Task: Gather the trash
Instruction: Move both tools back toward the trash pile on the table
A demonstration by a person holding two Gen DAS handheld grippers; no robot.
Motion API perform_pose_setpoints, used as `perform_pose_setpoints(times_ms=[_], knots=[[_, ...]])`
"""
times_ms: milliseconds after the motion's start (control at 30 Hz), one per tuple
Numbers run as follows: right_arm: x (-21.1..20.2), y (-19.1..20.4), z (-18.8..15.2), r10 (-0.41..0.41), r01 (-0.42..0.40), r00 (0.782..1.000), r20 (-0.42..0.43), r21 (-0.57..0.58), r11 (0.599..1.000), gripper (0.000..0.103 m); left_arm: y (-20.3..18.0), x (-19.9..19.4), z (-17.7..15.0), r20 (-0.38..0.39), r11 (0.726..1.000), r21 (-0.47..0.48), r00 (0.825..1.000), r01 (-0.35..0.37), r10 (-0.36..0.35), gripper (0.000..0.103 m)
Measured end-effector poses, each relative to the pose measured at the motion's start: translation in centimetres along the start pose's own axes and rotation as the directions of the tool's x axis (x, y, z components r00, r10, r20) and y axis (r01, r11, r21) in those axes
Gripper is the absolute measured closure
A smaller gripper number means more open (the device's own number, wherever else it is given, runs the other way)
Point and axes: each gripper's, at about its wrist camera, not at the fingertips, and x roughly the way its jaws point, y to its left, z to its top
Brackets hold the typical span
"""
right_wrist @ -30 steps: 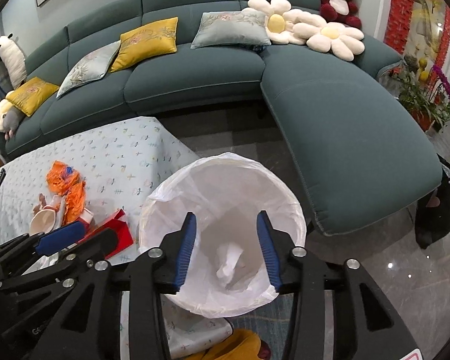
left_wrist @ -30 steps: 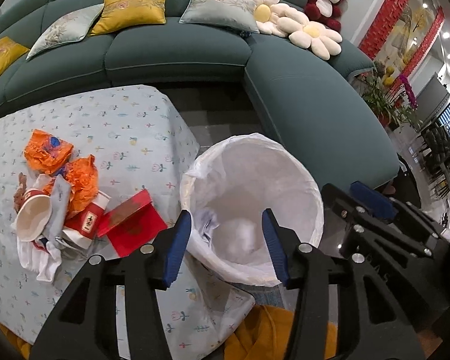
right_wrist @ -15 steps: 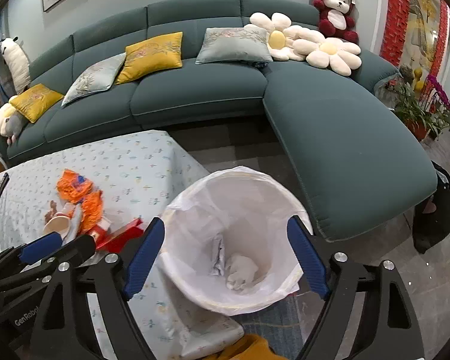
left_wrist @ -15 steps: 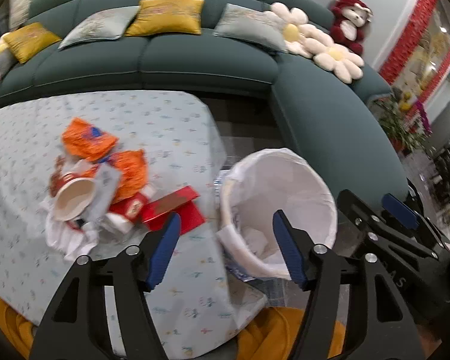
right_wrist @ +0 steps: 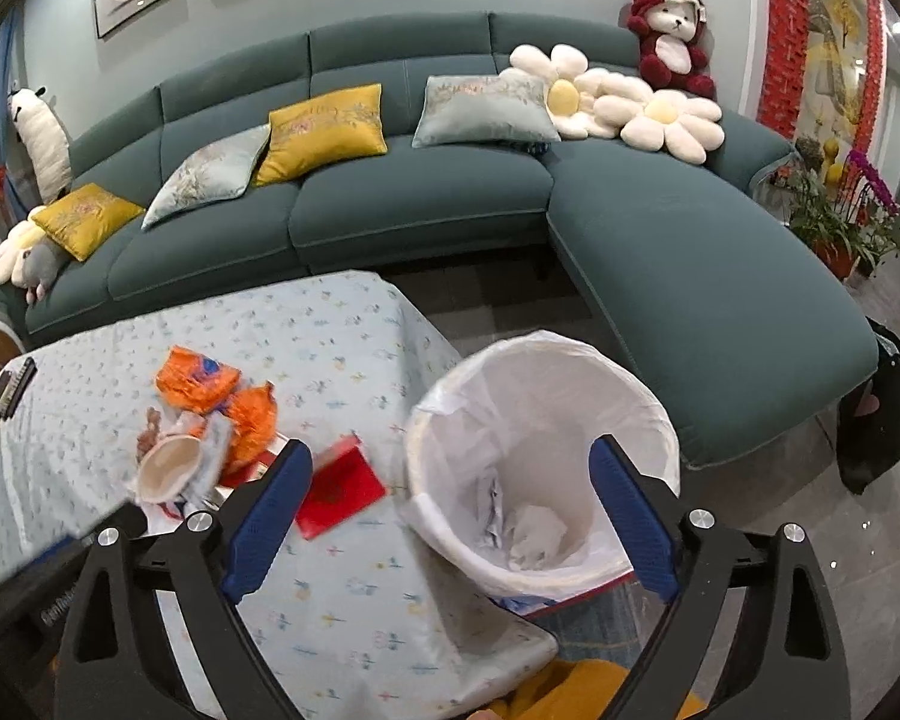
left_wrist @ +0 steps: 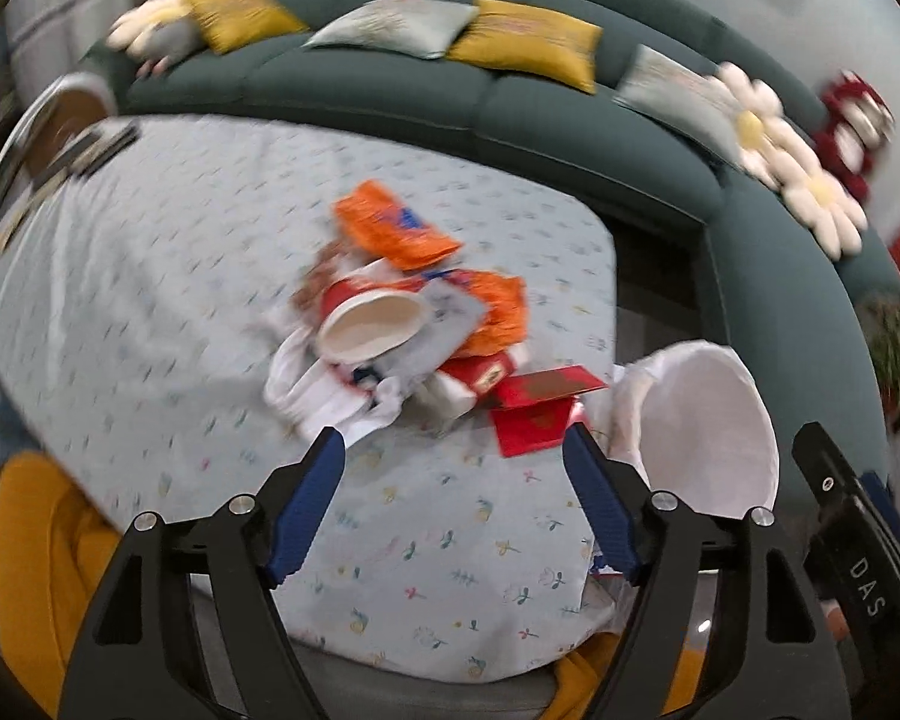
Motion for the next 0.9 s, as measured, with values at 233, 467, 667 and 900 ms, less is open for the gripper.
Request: perform_pose_setpoints(times_ms=[233,467,667,900], knots=[[-0.2,1.6,0.2,0.040,-0.038,0.999,-0.014,0.093,0.995,0.014,0.0,-0.3,-2.0,-0.053,0.999,0.024,0.998,0.033,-0.031,0.032],[-0.3,2.8,-0.9,0.028,-0.026,0.999,-0.023,0.112,0.993,0.013,0.5,0.2,-3.3,-0.159,0.993,-0.081,0.983,0.081,-0.093,0.032],[-1.0,3.9,-1.2,-0.010,0.009,1.000,0.015,0.070,0.998,0.013,1.1,0.4,-3.1,-0.168,0.992,-0.124,0.984,0.037,-0.058,0.032],[-1.0,3.8,-0.7,0.007,-0.007,1.000,0.007,0.106,0.994,0.013,2.6,1.7,-3.9,-0.219,0.980,-0.201,0.974,0.009,-0.054,0.032]])
